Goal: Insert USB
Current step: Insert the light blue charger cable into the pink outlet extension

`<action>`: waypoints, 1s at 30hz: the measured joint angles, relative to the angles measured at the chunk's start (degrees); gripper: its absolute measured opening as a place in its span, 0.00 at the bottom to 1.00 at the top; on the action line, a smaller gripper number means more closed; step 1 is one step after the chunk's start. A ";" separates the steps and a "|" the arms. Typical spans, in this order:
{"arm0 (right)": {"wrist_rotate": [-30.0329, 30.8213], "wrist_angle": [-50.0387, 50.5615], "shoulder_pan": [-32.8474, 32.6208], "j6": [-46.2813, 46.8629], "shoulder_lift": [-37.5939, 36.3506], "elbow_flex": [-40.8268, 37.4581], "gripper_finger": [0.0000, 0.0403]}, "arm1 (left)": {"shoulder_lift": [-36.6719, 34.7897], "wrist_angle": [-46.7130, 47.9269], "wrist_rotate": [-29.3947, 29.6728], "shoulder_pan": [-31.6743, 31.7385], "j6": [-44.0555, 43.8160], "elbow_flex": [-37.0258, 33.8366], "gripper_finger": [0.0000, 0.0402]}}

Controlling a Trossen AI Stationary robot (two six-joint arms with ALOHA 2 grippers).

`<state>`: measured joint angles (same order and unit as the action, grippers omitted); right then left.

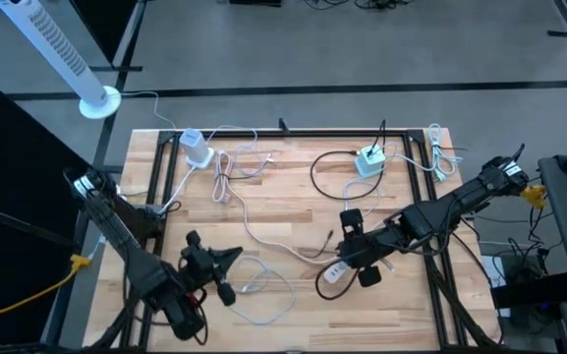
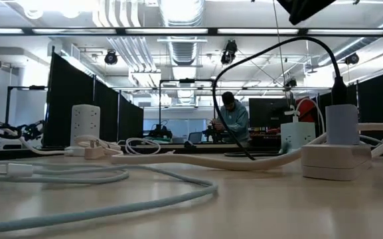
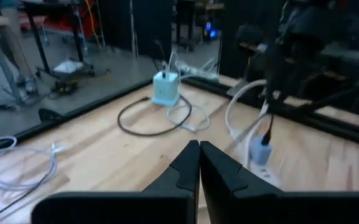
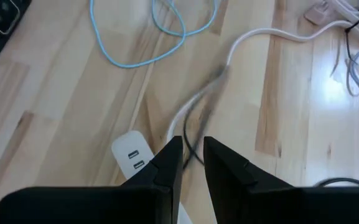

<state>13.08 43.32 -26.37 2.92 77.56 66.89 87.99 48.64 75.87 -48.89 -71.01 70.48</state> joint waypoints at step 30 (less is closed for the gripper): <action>-11.63 8.75 0.00 9.19 -0.15 3.22 0.35 | 15.80 1.33 -65.86 10.54 20.08 -0.75 0.34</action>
<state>1.46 52.08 -26.37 12.12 77.41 70.11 103.79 49.97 10.01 -38.35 -50.93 69.73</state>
